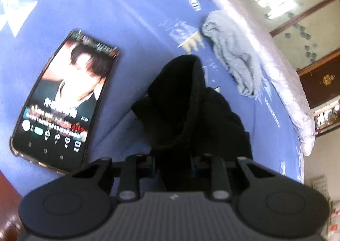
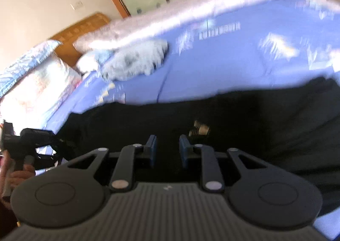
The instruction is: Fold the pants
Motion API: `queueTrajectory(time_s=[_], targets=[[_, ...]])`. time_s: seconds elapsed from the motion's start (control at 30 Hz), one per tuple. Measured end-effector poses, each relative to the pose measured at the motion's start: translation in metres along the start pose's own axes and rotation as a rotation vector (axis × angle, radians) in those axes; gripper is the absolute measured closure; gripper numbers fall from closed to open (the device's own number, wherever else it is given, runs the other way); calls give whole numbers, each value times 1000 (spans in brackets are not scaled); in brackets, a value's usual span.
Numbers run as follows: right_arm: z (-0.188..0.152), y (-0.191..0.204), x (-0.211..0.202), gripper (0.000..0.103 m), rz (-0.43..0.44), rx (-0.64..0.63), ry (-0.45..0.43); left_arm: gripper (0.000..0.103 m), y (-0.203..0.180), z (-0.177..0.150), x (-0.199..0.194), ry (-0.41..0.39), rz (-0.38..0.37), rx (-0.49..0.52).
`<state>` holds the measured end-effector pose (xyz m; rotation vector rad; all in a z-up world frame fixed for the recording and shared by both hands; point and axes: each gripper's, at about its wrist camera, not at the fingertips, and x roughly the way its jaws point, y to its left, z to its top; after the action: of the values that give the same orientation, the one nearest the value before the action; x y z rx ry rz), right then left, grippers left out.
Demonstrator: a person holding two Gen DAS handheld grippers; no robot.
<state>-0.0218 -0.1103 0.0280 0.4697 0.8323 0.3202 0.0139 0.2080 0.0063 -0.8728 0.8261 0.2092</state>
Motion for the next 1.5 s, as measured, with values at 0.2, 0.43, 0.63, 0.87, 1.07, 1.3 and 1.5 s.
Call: queueTrajectory(time_s=[0.2, 0.43, 0.63, 0.87, 1.07, 1.3, 1.5], targets=[[13, -6, 8, 90, 53, 107, 13, 80, -23, -9, -25, -64, 8, 124], [14, 20, 38, 90, 57, 46, 65, 80, -48, -24, -35, -99, 32, 221], [1, 11, 46, 95, 40, 90, 91, 80, -85, -47, -41, -138, 152, 413], [-17, 26, 31, 92, -17, -52, 51, 79, -96, -61, -42, -144, 221, 477], [-17, 26, 37, 92, -41, -84, 32, 79, -97, -58, -41, -136, 235, 478], [-18, 35, 29, 90, -77, -124, -11, 79, -96, -59, -40, -133, 244, 481], [-27, 53, 29, 87, -25, -263, -21, 79, -96, -61, -38, -130, 255, 485]])
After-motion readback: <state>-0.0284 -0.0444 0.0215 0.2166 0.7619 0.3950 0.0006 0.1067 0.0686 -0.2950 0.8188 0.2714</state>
